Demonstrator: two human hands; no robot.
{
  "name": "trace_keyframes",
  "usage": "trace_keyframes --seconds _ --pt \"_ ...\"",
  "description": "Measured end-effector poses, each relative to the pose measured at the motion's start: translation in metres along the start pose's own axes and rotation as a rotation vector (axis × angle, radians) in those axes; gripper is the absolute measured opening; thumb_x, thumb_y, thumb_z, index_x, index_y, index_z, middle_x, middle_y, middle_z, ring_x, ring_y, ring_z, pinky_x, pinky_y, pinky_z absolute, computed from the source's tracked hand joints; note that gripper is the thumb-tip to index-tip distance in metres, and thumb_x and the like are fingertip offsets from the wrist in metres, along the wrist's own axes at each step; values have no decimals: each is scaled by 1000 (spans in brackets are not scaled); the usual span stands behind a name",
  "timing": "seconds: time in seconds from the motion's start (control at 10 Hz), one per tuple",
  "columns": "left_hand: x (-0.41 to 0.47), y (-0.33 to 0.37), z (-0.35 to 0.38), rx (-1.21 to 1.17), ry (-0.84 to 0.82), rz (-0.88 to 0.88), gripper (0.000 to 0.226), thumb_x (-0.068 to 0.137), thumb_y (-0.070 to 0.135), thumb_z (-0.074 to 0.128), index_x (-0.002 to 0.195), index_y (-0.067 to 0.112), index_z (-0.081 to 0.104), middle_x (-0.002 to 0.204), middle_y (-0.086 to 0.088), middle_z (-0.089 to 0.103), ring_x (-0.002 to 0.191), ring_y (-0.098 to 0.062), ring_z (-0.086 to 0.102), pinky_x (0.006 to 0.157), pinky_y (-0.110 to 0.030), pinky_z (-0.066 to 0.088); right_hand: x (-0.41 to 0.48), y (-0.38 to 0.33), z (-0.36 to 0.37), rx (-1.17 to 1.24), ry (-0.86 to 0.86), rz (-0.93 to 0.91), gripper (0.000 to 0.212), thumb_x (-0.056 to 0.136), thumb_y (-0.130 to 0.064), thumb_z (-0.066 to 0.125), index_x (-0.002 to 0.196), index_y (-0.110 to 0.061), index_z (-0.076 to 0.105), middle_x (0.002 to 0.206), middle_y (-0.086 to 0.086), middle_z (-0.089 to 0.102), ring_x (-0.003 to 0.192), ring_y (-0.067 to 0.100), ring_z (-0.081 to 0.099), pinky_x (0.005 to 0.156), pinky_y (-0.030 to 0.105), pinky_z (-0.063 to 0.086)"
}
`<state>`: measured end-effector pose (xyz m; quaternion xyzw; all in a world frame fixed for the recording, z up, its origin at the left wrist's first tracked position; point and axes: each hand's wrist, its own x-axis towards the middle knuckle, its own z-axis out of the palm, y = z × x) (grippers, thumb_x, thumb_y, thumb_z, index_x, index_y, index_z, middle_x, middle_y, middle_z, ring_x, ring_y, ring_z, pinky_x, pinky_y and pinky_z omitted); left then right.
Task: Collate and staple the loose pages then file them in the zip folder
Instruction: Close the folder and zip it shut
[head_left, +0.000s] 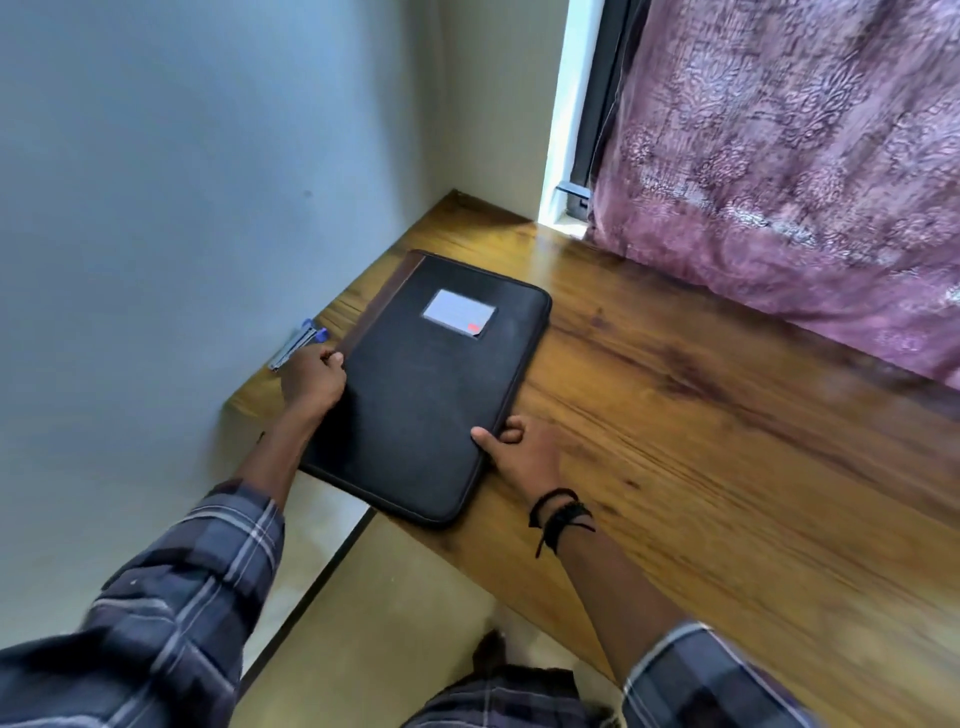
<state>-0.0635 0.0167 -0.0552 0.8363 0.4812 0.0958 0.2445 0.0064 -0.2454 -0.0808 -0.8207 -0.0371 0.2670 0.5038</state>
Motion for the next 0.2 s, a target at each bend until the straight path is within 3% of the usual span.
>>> trace_keyframes --seconds 0.1,0.2 --pt "-5 6 5 75 65 11 23 96 16 48 101 2 66 108 -24 64 104 -42 57 85 -43 45 -5 -3 -1 -16 35 -9 40 74 -36 84 98 -13 61 83 -1 64 74 13 60 64 20 46" --pt "-19 23 24 82 81 74 41 97 20 47 135 3 46 137 -24 47 127 -40 41 104 -51 34 -9 -2 -3 -93 153 -83 40 76 -42 81 98 -15 63 96 3 66 83 14 62 78 30 54"
